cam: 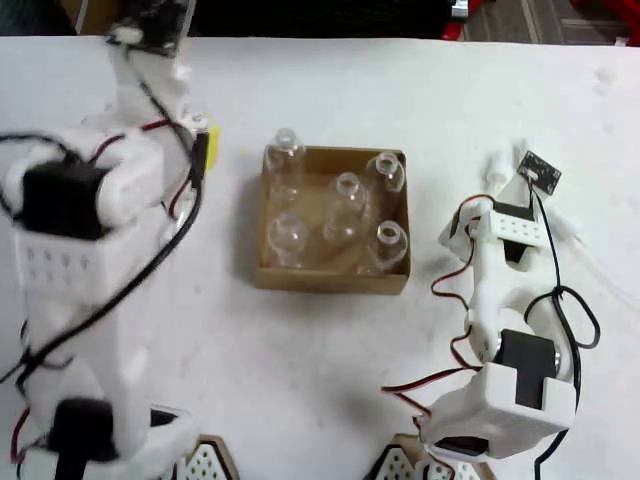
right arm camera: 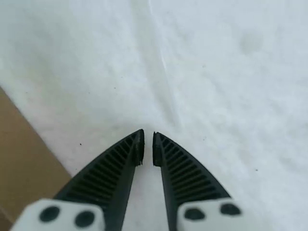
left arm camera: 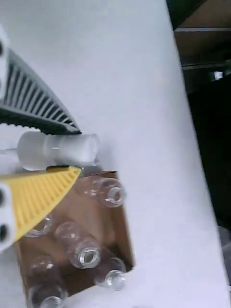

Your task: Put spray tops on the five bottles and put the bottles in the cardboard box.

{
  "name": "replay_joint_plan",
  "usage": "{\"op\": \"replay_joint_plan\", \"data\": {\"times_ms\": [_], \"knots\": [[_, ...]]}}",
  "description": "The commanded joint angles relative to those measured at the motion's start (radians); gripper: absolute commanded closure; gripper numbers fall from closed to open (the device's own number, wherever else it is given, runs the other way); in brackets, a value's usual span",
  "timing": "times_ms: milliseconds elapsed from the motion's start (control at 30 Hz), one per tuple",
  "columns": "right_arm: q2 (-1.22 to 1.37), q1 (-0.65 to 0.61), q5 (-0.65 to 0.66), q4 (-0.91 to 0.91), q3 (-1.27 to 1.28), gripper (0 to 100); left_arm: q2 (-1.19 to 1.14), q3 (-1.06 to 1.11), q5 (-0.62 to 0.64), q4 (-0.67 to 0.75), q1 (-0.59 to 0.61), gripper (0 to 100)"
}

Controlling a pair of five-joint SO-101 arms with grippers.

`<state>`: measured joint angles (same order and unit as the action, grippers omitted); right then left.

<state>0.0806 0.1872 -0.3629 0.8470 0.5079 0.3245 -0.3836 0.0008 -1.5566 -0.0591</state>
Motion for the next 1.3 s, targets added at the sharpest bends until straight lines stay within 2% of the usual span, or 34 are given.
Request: {"op": "replay_joint_plan", "data": {"times_ms": [0, 133, 333, 467, 633, 733, 833, 1133, 1267], "knots": [[-0.002, 0.010, 0.015, -0.016, -0.034, 97.8, 0.122, 0.141, 0.015, 0.233, -0.019, 98], [-0.001, 0.010, 0.015, -0.016, -0.034, 97.8, 0.193, 0.285, 0.017, 0.482, -0.022, 98], [-0.001, 0.007, 0.015, -0.016, -0.034, 97.8, 0.205, 0.529, 0.018, 0.953, -0.024, 98], [-0.001, 0.005, 0.015, -0.016, -0.034, 97.8, 0.205, 0.707, 0.018, 1.274, -0.067, 98], [-0.001, 0.004, 0.015, -0.019, -0.034, 97.8, 0.197, 0.838, 0.011, 1.585, -0.117, 98], [-0.001, 0.005, 0.015, -0.042, -0.028, 97.8, 0.139, 0.816, -0.025, 1.656, -0.145, 98], [-0.001, 0.007, 0.015, -0.044, -0.028, 97.8, 0.044, 0.747, -0.107, 1.626, -0.173, 98], [-0.001, 0.010, 0.015, -0.044, -0.028, 97.8, -0.048, 0.712, -0.109, 1.619, -0.197, 98], [-0.001, 0.010, 0.015, -0.044, -0.028, 97.8, -0.097, 0.721, -0.109, 1.699, -0.197, 98]]}}
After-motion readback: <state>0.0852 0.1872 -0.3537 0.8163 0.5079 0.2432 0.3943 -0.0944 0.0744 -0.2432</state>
